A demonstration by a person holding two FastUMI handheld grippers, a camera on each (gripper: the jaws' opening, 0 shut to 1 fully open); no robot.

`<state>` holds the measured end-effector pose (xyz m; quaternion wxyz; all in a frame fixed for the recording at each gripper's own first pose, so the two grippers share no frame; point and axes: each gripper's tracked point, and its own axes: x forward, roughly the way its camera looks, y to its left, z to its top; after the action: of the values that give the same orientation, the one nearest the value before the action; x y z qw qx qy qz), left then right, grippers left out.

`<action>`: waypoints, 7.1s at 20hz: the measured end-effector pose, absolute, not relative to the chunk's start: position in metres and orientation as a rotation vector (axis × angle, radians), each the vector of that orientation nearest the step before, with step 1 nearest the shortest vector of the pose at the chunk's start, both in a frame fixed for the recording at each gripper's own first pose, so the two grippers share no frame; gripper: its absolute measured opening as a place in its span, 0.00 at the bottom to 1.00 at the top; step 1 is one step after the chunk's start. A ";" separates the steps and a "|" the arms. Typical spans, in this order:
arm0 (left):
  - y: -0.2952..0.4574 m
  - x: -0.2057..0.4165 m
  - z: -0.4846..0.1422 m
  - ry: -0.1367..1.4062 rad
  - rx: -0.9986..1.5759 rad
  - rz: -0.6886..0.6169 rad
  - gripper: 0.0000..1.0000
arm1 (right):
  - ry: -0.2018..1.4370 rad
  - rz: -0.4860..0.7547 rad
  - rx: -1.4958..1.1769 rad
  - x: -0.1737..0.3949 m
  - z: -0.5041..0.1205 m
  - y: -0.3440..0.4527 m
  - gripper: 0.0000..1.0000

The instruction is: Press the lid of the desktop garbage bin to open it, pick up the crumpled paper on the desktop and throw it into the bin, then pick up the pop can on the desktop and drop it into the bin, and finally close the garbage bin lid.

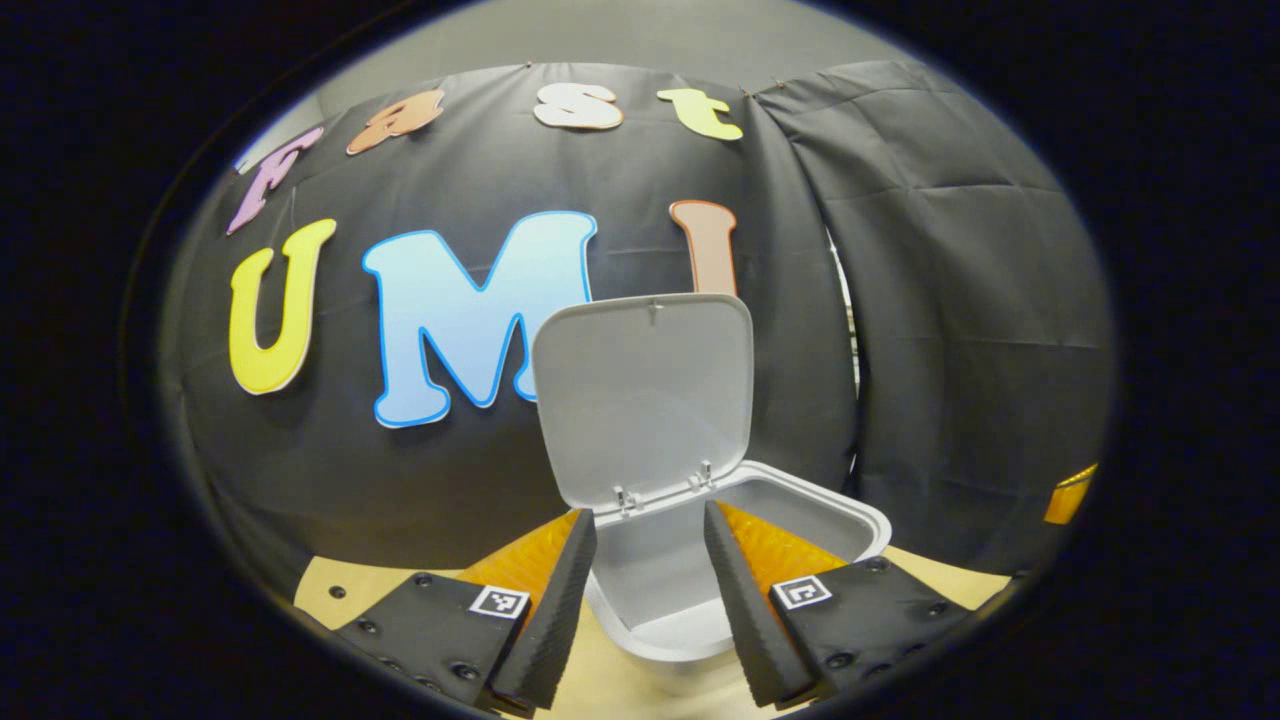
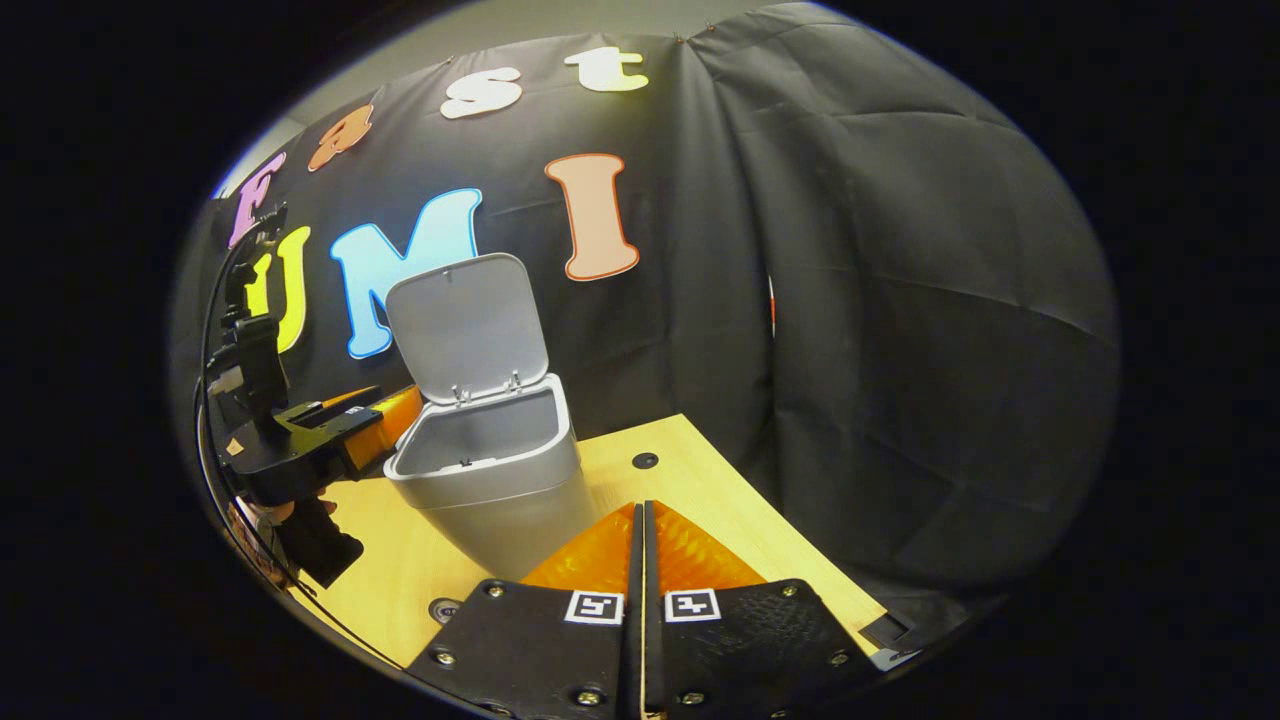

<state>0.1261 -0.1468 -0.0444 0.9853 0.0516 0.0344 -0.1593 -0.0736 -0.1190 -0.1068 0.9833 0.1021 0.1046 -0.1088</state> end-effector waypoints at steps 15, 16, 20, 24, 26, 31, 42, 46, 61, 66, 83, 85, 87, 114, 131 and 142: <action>0.020 0.074 -0.049 0.097 0.057 -0.016 0.81 | 0.312 0.079 0.137 -0.040 -0.134 -0.005 0.01; 0.030 0.069 -0.050 0.100 0.053 0.000 0.81 | 0.318 0.101 0.134 -0.039 -0.135 0.003 0.01; 0.063 0.051 -0.055 0.111 0.037 0.066 0.81 | 0.347 0.159 0.125 -0.031 -0.143 0.028 0.01; 0.095 0.033 -0.055 0.116 0.036 0.122 0.81 | 0.386 0.215 0.117 -0.026 -0.155 0.054 0.19; 0.110 0.026 -0.055 0.115 0.038 0.151 0.81 | 0.401 0.231 0.111 -0.026 -0.160 0.063 0.40; 0.140 0.011 -0.053 0.115 0.036 0.200 0.81 | 0.437 0.276 0.096 -0.019 -0.175 0.086 0.60; 0.196 -0.011 -0.056 0.117 0.015 0.299 0.81 | 0.588 0.311 -0.005 -0.005 -0.233 0.117 0.99; 0.215 -0.018 -0.061 0.126 0.010 0.339 0.81 | 0.642 0.319 -0.053 -0.001 -0.255 0.125 0.99; 0.261 -0.047 -0.077 0.157 -0.007 0.450 0.74 | 0.795 0.361 -0.213 0.006 -0.322 0.139 0.98; 0.255 -0.042 -0.079 0.162 -0.021 0.435 0.74 | 0.777 0.366 -0.220 0.008 -0.318 0.140 0.84; 0.230 -0.036 -0.073 0.155 -0.023 0.372 0.81 | 0.452 0.411 0.023 0.006 -0.165 0.164 0.83; 0.232 -0.038 -0.072 0.157 -0.017 0.371 0.81 | 0.450 0.415 0.047 0.006 -0.160 0.164 0.83; 0.230 -0.040 -0.073 0.161 -0.015 0.371 0.81 | 0.435 0.411 0.042 0.006 -0.152 0.159 0.83; 0.228 -0.050 -0.077 0.170 -0.060 0.412 0.74 | 0.141 0.127 -0.050 0.088 -0.016 0.015 0.83; 0.211 -0.041 -0.086 0.186 -0.055 0.381 0.74 | 0.291 0.064 -0.008 0.097 -0.073 -0.009 0.96; 0.210 -0.043 -0.086 0.191 -0.051 0.361 0.81 | 0.159 0.077 0.004 0.093 0.000 -0.004 0.96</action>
<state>-0.0434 0.2100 -0.0859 0.9789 -0.0254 0.0950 0.1792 0.0926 -0.0041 -0.0001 0.9961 0.0020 0.0794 0.0384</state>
